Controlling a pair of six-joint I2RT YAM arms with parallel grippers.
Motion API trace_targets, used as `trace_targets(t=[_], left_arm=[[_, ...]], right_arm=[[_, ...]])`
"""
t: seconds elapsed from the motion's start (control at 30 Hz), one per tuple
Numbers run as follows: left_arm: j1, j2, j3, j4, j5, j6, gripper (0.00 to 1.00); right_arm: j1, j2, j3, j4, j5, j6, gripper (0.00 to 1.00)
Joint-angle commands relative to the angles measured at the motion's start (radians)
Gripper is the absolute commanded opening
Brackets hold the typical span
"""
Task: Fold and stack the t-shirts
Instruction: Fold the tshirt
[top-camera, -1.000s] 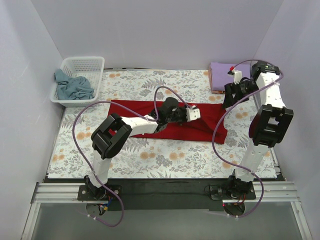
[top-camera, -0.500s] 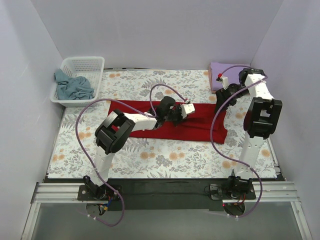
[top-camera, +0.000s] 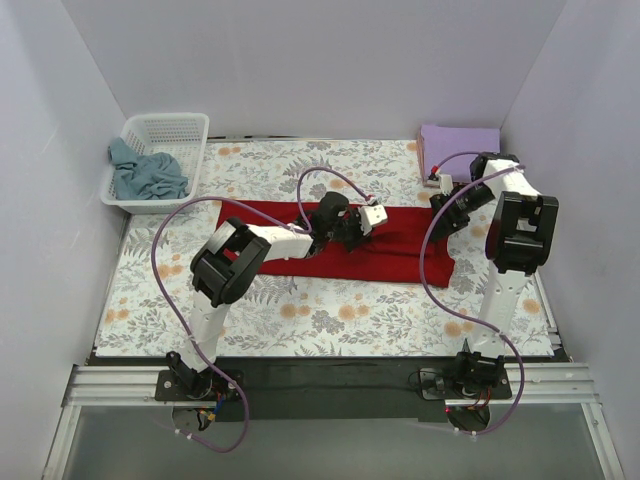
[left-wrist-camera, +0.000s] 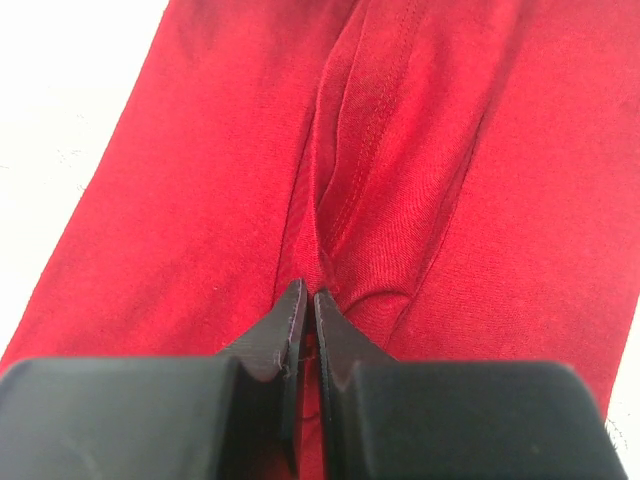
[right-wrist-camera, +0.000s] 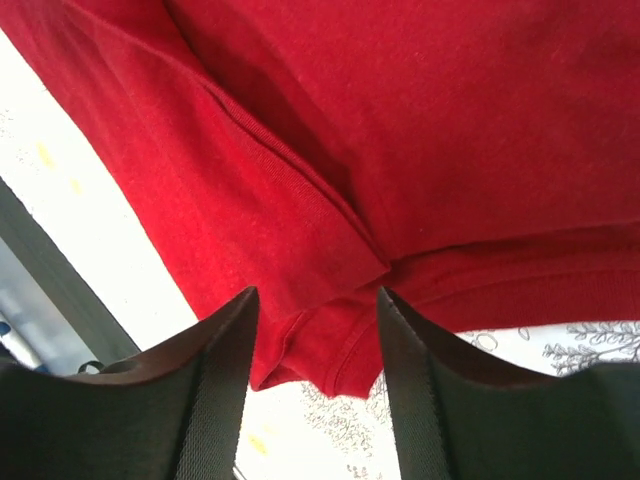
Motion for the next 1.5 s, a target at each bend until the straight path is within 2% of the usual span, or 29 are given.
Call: trace_targets(t=[0.0,0.07,0.33,0.57,0.67,0.7,0.73,0.93,1.2,1.47], left_arm=[[-0.003,-0.003,0.024,0.003,0.016,-0.002,0.00],[-0.001,-0.003,0.024,0.003,0.016,-0.002,0.00],[-0.001,0.002,0.038,0.005,0.022,-0.011,0.00],[-0.001,0.003,0.039,0.005,0.024,-0.020,0.00],[-0.001,0.003,0.038,0.005,0.024,-0.023,0.00],[0.000,0.003,0.039,0.005,0.021,-0.026,0.00],[0.000,0.002,0.041,0.005,0.021,-0.029,0.00],[0.051,0.020,0.113,-0.032,0.059,-0.144,0.00],[0.100,0.091,0.199,-0.055,0.098,-0.230,0.00],[0.117,0.125,0.220,-0.052,0.073,-0.255,0.01]], right_arm=[[0.000,0.014,-0.004,0.018,-0.020,0.032,0.56],[0.000,0.027,-0.001,0.018,-0.026,0.041,0.52],[0.001,0.068,0.010,0.022,-0.023,0.069,0.51],[0.001,0.051,0.048,0.021,-0.034,0.084,0.35],[0.001,0.041,0.079,0.019,-0.031,0.092,0.15],[0.003,0.039,0.086,0.018,-0.031,0.095,0.03],[0.003,0.038,0.094,0.016,-0.029,0.099,0.01],[0.024,0.044,0.206,0.013,-0.043,0.122,0.01],[0.082,0.123,0.393,0.024,0.049,0.104,0.01],[0.104,0.134,0.372,0.090,0.112,0.092,0.01]])
